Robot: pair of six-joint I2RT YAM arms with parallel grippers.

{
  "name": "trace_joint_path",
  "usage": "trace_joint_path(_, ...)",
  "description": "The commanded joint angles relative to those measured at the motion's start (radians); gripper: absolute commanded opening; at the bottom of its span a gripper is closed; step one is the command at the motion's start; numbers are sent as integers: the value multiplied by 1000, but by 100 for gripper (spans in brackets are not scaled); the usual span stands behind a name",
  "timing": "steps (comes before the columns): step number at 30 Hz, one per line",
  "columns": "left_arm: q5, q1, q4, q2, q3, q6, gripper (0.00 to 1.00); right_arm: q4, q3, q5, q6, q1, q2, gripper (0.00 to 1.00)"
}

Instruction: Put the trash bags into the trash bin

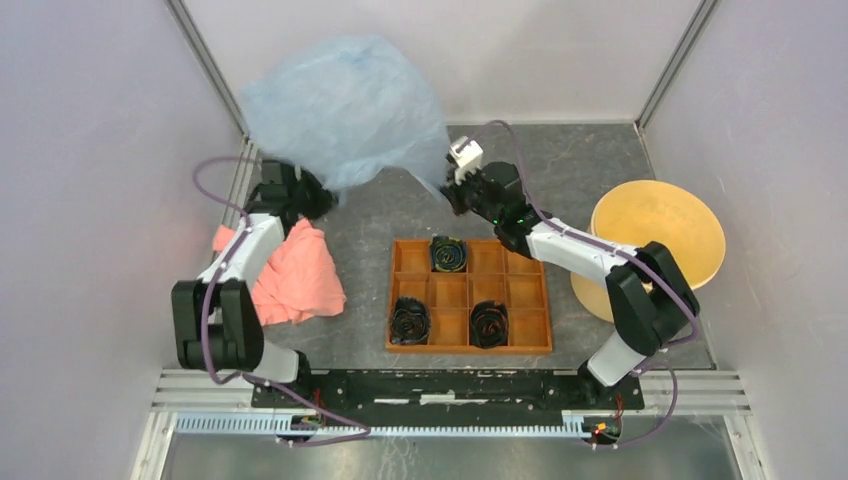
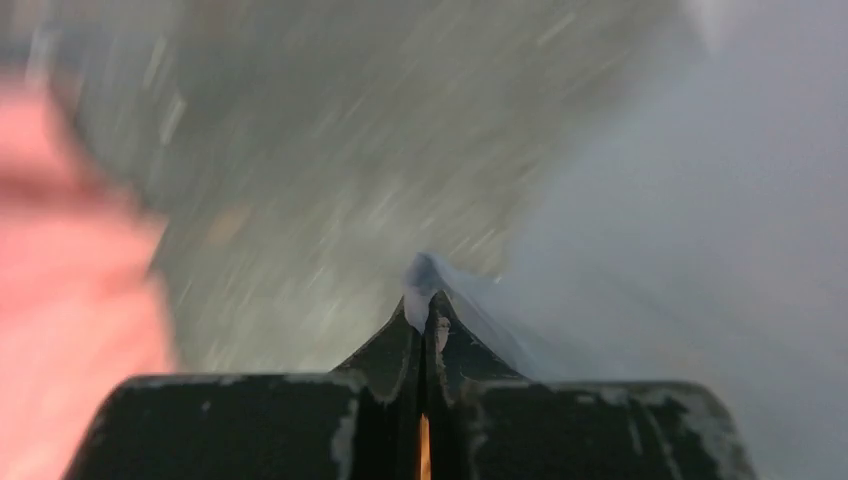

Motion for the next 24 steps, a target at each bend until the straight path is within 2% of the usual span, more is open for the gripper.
trace_joint_path(1,64,4,-132,-162,119,3,2,-15,23,-44,93,-32,-189,1)
trace_joint_path(3,155,4,-132,-133,284,-23,2,-91,157,-49,53,-33,-218,1)
trace_joint_path(5,263,3,-54,-118,444,-76,2,-127,275,-67,13,-26,-256,1)
trace_joint_path(8,308,-78,80,-172,633,-77,2,-155,396,-67,-103,16,-346,0)
trace_joint_path(9,305,-101,149,-216,637,-65,2,-145,401,-78,-126,35,-386,0)
trace_joint_path(11,296,-137,324,-335,538,-59,2,-52,320,-145,-138,64,-497,0)
trace_joint_path(12,279,-138,396,-394,465,-54,2,56,242,-185,-119,69,-566,1)
trace_joint_path(14,166,-138,386,-501,345,-2,2,258,32,-227,-82,71,-673,1)
trace_joint_path(15,77,-138,306,-535,288,31,2,308,-34,-207,-67,69,-697,1)
trace_joint_path(17,-127,-138,134,-561,169,58,2,281,-124,-108,-51,70,-669,1)
trace_joint_path(20,-388,-134,-165,-436,27,37,2,158,-193,74,-90,59,-490,0)
trace_joint_path(22,-359,-109,-252,-302,-44,51,2,120,-231,98,-5,1,-364,0)
trace_joint_path(24,-209,-69,-215,-220,-112,67,2,153,-272,-59,117,-66,-288,0)
